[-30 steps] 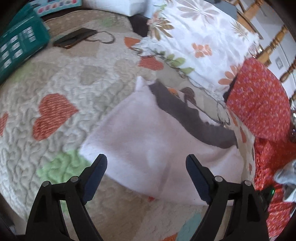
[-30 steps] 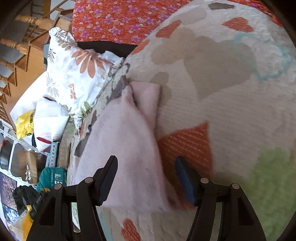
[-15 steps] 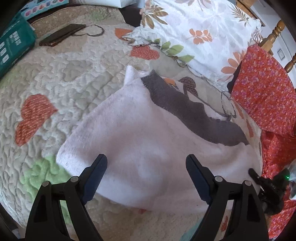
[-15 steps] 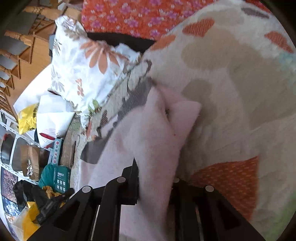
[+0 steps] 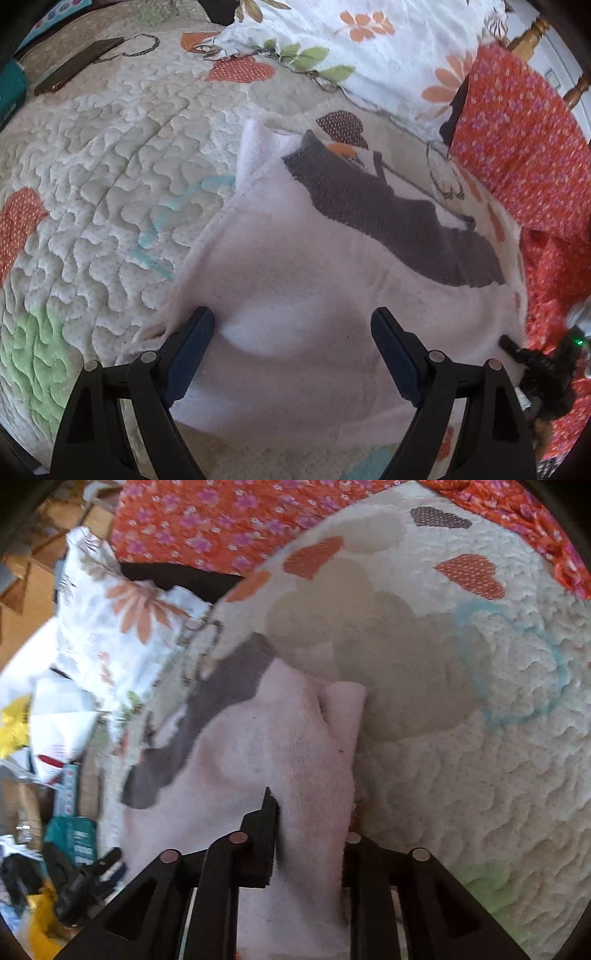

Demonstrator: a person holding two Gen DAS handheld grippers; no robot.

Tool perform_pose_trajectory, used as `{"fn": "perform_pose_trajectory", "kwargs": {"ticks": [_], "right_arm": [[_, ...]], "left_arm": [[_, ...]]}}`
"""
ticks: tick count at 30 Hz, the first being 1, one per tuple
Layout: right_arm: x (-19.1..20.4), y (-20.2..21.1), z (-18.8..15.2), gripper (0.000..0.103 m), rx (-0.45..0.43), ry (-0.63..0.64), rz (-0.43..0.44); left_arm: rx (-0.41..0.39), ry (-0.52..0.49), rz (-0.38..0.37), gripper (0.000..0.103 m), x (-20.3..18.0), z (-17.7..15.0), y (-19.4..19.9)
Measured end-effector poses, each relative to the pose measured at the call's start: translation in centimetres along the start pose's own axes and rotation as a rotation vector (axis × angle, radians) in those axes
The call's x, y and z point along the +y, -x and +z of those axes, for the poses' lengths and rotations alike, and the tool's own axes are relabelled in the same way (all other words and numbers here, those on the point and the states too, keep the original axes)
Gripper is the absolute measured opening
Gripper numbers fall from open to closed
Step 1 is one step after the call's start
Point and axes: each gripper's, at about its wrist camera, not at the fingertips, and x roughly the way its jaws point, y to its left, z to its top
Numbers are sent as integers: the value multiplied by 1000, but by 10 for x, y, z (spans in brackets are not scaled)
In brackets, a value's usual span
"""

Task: Fold small clothes
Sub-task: 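Release the hem and withdraw both grippers from the folded cardigan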

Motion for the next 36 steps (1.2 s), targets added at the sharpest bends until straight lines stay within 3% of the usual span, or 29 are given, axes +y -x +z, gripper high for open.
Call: {"fn": "perform_pose_trajectory", "kwargs": {"ticks": [3,8,11,13,16,20,25,30,34,36], "right_arm": [[-7,14,3,27,-34,-22,-26],[-14,64,6,27,-192,-3,-116],[10,91,1,27,-302,77,-104],[33,96,-7,27,-329,163,-64],[69,76,-19,33,-264,296,-16],[95,31,-22,34,-155,392,-24],[76,-16,-20,34,-33,324,-50],[44,-21,-11,34,-23,203,63],[44,-20,-15,34,-35,223,60],[55,-19,-15,34,-25,255,0]], "left_arm": [[14,-19,20,86,-1,-1,-5],[32,-60,38,89,-4,-1,-8],[27,-67,42,89,-7,-1,-6],[-5,-53,9,89,-6,-2,1],[-75,-65,-20,89,-7,-1,18],[-174,-92,28,89,-3,2,44],[-241,-86,149,89,24,2,63],[-251,-50,244,89,57,-11,69],[-216,3,204,89,66,-8,67],[-212,23,172,89,63,-4,69]]}}
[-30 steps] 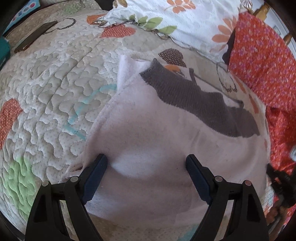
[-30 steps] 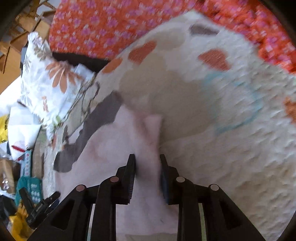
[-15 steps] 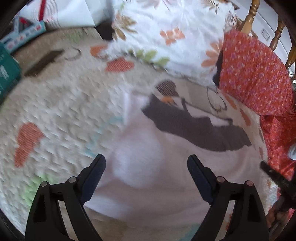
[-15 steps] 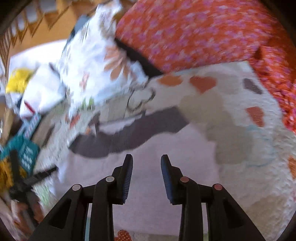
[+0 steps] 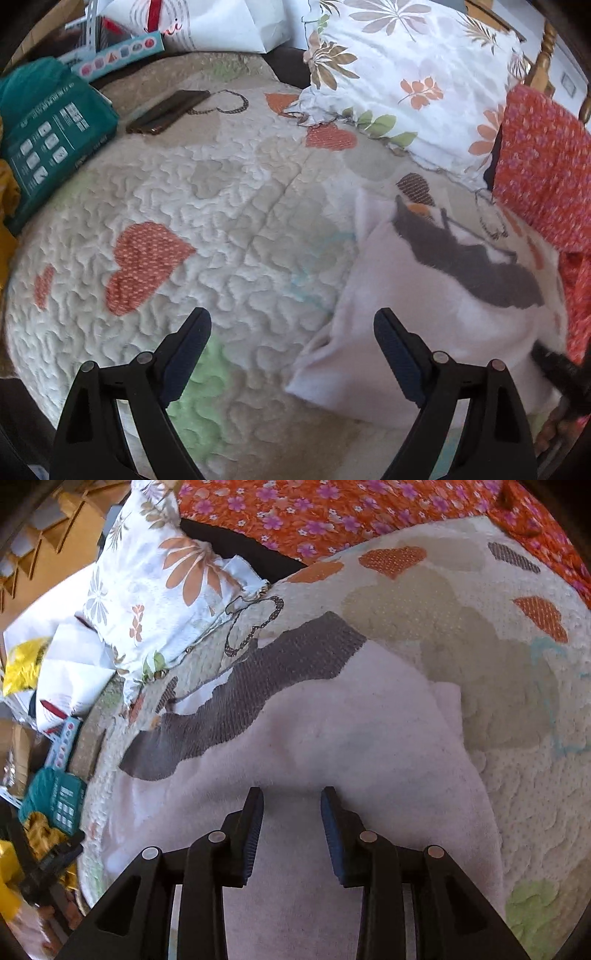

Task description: Fold small clothes

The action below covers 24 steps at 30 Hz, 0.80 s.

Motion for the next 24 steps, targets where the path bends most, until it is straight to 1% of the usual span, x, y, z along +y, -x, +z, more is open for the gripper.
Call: {"fn": "perform_pose_trajectory", "kwargs": {"ticks": [1,2,3,4,6,8,11,13,17,18,19,21,23,24], "right_arm": [[7,2,1,37,2,14,-33],[21,13,1,39,-25,42,-66],[30,19,1,39,-51,60,-65],[44,29,0,39,-79,86,-47],[69,36,-2,39,-96,133,-6],[97,29,-7,39,-73,187,25],[135,-1,-19,37,-4,254,32],[158,-26,-27,37,42,279,51],[202,-86,-36,37,157,286,77],[213,-105,-36,37,198,287,69],[220,-115,-37,38,203,282,50],[233,-124,-34,43,179,273,20],[243,-130,-34,51,196,283,14],[249,-133,-37,56,199,298,-7]], "left_arm": [[-1,8,-12,89,0,2,2],[-6,19,-23,89,0,5,4],[-16,33,-27,89,2,8,7],[-28,49,-23,89,6,11,9],[-31,83,2,89,17,17,11],[-27,115,12,89,30,19,11],[-12,160,27,89,52,20,12],[-17,196,39,89,68,21,16],[-50,233,50,89,88,24,28],[-55,232,57,89,91,25,30],[-58,229,67,89,92,25,30],[-53,222,82,89,92,27,29],[-41,205,81,89,86,29,26],[-40,199,83,89,84,30,25]]}}
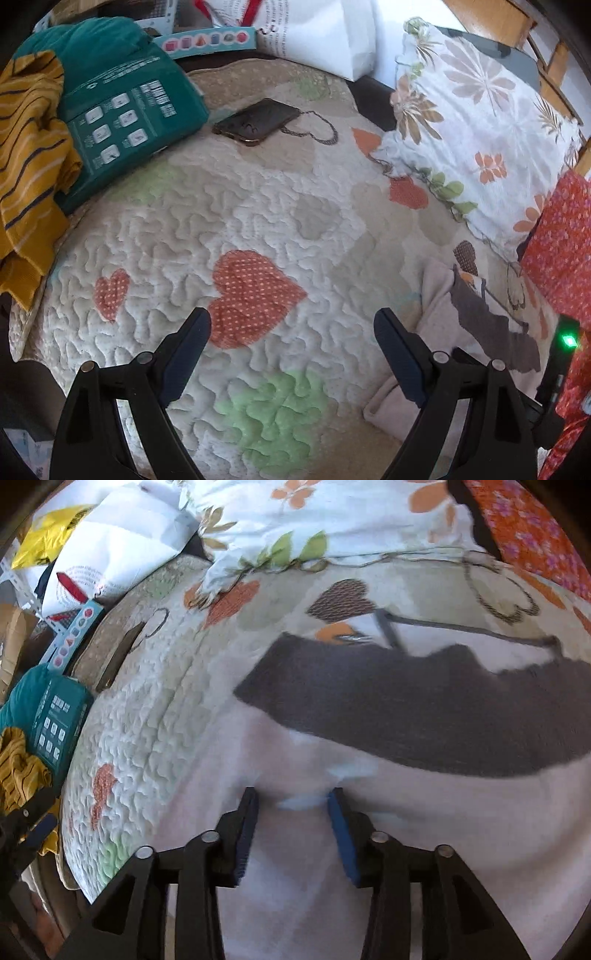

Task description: Fold small clothes

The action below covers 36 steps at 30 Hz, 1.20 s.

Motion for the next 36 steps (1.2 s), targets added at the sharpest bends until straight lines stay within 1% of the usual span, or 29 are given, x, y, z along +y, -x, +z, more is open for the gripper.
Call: {"fn": "perform_pose_trajectory", "kwargs": {"ticks": [4,8,9,11,13,15,18,21,26,29,33,36], "right_arm": [[16,-1,-4,60,11,71,-78],[24,-1,-9,63,29,124,-135],[25,-1,-9,64,35,128,-147],[26,-1,-10,64,39,122,-160],[26,0,-9,64,43,106,-167],[26,0,-8,64,42,93,-172],[26,3,-7,64,36,77,-179],[28,5,-6,64,31,79,-186],[28,19,-5,64,-12,79,-183],[29,26,-7,64,-38,88,-182],[31,35,-11,64,-42,103,-117],[41,40,-14,64,-35,184,-71]], "left_arm": [[-4,-15,19,89,-14,0,-2],[-30,17,14,89,-24,1,1],[-36,34,1,89,-27,2,3],[-34,62,-23,89,-29,5,4],[-30,89,-64,89,-32,6,8],[-41,83,-83,89,-38,7,13],[-66,65,-87,89,-46,9,19],[-53,61,-107,89,-48,10,17],[-23,79,-108,89,-43,11,10],[-29,87,-94,89,-42,11,10],[-27,99,-78,89,-41,12,5],[-20,89,-64,89,-43,11,1]]}}
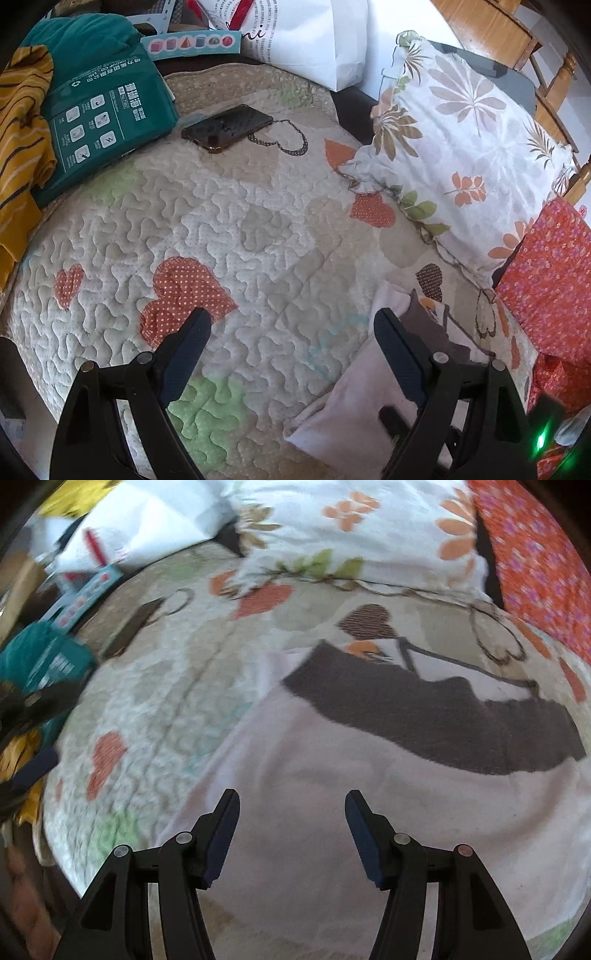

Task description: Fold small clothes

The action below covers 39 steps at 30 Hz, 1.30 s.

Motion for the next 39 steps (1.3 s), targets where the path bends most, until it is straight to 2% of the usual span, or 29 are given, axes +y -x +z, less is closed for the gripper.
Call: {"fn": "perform_pose_trajectory", "kwargs": {"ticks": [5,11,14,19,25,29,32,34,38,39], "right_arm": [[21,-3,-16,64,16,115,57],[30,-13,-40,64,11,184,75],[35,-9,-50,64,-19,239,46],[37,-6,-56,64,-60,288,0],[50,-10,-62,64,-65,339,-10],[65,-25,-54,66,-66,374,-94],[74,-33,-45,71,-98,387,-202],[77,-37,-37,71,-111,385,-273],[72,-50,-17,70,-107,320,-299],[71,-52,-13,61,-103,298,-282]], "left_arm": [[5,-41,51,89,6,-1,-6],[23,-67,121,89,39,1,-6],[40,-33,132,89,62,2,-3],[56,83,142,89,102,6,4],[39,126,132,89,108,9,8],[56,123,118,89,102,10,4],[58,117,108,89,99,10,4],[53,118,101,89,99,10,5],[58,134,88,89,100,10,5],[62,135,85,89,101,10,4]]}}
